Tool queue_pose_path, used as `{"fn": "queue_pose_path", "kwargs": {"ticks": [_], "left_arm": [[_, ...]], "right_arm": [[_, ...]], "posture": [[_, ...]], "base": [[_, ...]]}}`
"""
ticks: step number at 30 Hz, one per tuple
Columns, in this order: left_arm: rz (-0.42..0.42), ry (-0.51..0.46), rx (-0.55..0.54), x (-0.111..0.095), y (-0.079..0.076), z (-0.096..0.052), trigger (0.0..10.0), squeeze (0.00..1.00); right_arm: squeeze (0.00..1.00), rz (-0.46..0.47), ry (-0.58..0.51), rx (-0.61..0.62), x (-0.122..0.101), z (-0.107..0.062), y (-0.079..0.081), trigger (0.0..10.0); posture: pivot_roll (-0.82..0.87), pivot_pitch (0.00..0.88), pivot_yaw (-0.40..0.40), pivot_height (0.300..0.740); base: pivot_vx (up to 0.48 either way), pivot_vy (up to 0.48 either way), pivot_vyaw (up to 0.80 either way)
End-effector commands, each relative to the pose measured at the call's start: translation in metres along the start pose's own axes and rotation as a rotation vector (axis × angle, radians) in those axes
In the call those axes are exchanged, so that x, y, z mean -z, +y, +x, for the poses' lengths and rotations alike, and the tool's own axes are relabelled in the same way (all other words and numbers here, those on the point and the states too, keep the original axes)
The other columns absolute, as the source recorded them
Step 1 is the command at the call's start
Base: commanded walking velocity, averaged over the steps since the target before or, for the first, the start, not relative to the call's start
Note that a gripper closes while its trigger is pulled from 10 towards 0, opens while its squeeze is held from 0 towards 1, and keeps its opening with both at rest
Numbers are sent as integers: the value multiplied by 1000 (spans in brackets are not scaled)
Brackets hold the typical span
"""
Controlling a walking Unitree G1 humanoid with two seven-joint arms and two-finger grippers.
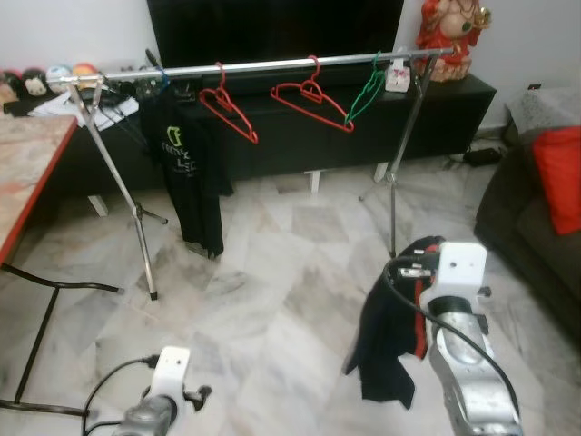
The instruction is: Hang hanger
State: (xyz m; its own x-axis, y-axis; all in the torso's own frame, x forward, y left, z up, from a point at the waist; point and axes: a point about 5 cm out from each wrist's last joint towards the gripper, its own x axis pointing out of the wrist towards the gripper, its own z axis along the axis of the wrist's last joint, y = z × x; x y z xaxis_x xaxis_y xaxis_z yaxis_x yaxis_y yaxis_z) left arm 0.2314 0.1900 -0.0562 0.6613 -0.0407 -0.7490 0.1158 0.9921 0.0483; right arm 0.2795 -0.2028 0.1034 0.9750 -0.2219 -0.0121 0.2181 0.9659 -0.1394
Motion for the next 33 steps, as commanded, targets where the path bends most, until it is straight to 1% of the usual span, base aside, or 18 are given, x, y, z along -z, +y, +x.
{"fn": "queue_pose_path", "kwargs": {"ticks": [1, 25, 33], "left_arm": [[2, 12, -21, 2, 8, -1, 10000, 0], [2, 14, -22, 2, 9, -2, 10000, 0], [1, 14, -22, 2, 9, -1, 10000, 0]], "right_arm": [[0, 13, -41, -4, -11, 3, 2, 10000], [0, -15, -23, -25, -7, 3, 4, 10000], [0, -25, -28, -46, -8, 3, 6, 10000]], "posture": [[-61, 0, -29, 740], [-63, 0, -27, 740], [-63, 0, -29, 740]], "base": [[337, 0, 0], [338, 0, 0], [335, 0, 765]]}}
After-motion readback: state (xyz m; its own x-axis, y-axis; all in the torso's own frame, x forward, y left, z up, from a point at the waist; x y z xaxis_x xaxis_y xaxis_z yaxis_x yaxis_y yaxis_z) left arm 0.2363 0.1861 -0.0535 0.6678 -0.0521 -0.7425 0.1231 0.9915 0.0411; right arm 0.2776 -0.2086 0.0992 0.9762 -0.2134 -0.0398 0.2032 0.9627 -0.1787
